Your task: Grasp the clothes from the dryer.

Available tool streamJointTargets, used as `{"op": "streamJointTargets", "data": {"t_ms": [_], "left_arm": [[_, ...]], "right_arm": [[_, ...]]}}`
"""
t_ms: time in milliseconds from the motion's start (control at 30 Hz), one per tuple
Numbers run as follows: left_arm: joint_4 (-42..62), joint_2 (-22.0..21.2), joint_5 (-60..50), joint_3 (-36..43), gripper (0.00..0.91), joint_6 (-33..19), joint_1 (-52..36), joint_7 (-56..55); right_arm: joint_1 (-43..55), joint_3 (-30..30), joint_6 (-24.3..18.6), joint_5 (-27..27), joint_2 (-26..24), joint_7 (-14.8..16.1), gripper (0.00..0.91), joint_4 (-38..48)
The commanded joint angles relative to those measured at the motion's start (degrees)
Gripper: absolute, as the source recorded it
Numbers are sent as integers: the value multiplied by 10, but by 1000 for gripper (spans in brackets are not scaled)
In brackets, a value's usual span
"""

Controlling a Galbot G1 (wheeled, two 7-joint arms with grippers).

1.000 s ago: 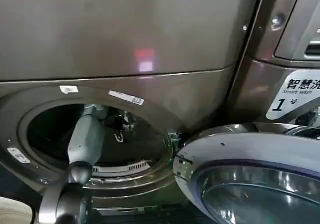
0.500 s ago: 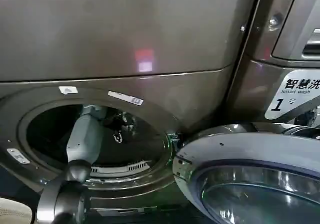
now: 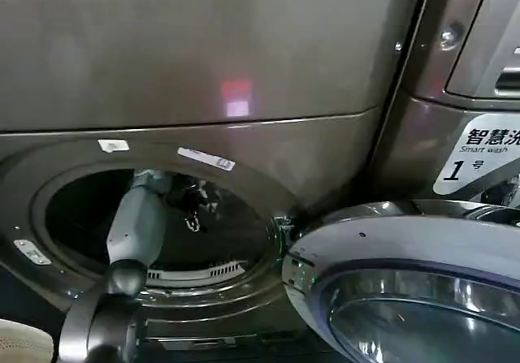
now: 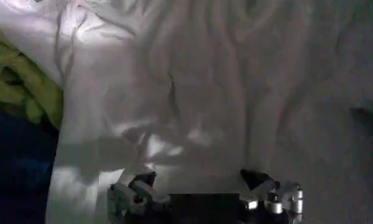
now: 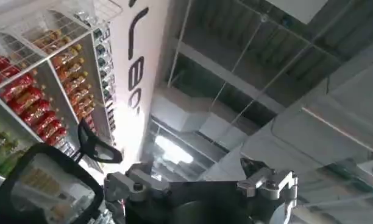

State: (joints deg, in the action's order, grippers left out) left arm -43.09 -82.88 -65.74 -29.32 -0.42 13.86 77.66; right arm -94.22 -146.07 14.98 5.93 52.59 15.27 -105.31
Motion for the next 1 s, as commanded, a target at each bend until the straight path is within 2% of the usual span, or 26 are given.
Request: {"op": "streamJointTargets", "data": {"t_ms": [33, 700, 833, 1000], "left_arm": [[-4, 0, 7, 0, 137, 1, 0, -4], [-20, 7, 41, 9, 114, 15, 8, -5], [-32, 9, 116, 29, 91, 61, 11, -9], [-58, 5, 202, 43, 68, 111, 17, -65]], "right_arm": [[0, 0, 0, 0, -1, 0, 907, 0], [-2, 3, 1, -2, -3, 1, 907, -1], [2, 9, 0, -2, -5, 1, 907, 1], [7, 17, -1, -1, -7, 0, 907, 5]]}}
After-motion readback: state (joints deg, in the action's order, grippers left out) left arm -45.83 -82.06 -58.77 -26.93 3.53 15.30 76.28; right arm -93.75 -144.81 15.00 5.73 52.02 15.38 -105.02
